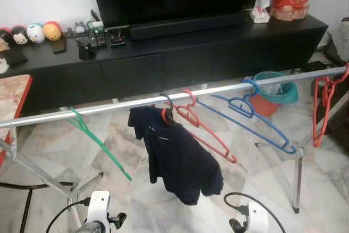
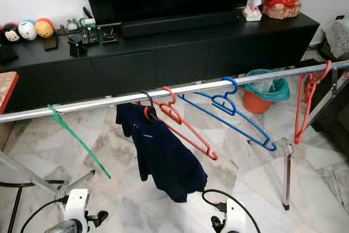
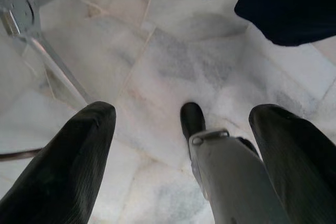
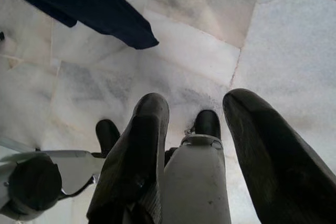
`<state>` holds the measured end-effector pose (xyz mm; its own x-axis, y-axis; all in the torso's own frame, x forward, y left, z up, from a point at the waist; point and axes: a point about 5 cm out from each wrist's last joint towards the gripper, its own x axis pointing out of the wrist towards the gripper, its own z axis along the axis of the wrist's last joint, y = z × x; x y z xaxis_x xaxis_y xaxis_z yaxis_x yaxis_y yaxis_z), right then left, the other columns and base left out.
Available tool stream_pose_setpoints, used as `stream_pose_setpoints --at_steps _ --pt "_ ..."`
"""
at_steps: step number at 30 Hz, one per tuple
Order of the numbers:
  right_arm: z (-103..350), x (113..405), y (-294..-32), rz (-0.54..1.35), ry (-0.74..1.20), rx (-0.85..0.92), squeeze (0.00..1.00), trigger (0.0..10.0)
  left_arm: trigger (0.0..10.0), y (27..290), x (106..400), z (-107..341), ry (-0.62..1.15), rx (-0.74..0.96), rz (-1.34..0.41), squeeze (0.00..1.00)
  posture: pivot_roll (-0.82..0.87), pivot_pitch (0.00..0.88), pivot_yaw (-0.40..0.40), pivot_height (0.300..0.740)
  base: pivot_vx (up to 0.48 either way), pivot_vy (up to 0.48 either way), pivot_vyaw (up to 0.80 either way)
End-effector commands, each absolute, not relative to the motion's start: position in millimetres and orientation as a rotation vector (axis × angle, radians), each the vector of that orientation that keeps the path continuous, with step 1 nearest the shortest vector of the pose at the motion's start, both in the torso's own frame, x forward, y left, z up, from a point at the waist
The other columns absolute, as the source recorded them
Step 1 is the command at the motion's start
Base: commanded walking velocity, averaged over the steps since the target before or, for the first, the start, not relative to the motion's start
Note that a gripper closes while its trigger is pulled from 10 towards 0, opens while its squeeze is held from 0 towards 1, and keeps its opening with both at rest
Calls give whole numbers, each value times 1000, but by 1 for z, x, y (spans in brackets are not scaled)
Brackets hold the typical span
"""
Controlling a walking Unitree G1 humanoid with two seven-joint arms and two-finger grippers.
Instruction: Hang hanger
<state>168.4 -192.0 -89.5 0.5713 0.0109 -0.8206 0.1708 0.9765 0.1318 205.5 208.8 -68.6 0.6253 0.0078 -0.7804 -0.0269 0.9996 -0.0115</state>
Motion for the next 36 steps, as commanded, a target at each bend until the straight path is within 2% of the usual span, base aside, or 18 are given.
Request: stream_pose_setpoints --at_steps 1,26,36 --pt "-92 164 -190 -93 978 207 0 10000 10000 211 197 -73 930 -31 43 0 -53 0 52 740 -277 0 0" --pt "-91 164 -194 -101 970 221 0 10000 10000 214 194 -74 937 -29 48 0 -53 2 64 740 -277 0 0" --pt "-91 165 -193 -99 971 209 0 10000 10000 213 194 -74 932 -44 63 0 -53 1 49 740 0 0 0"
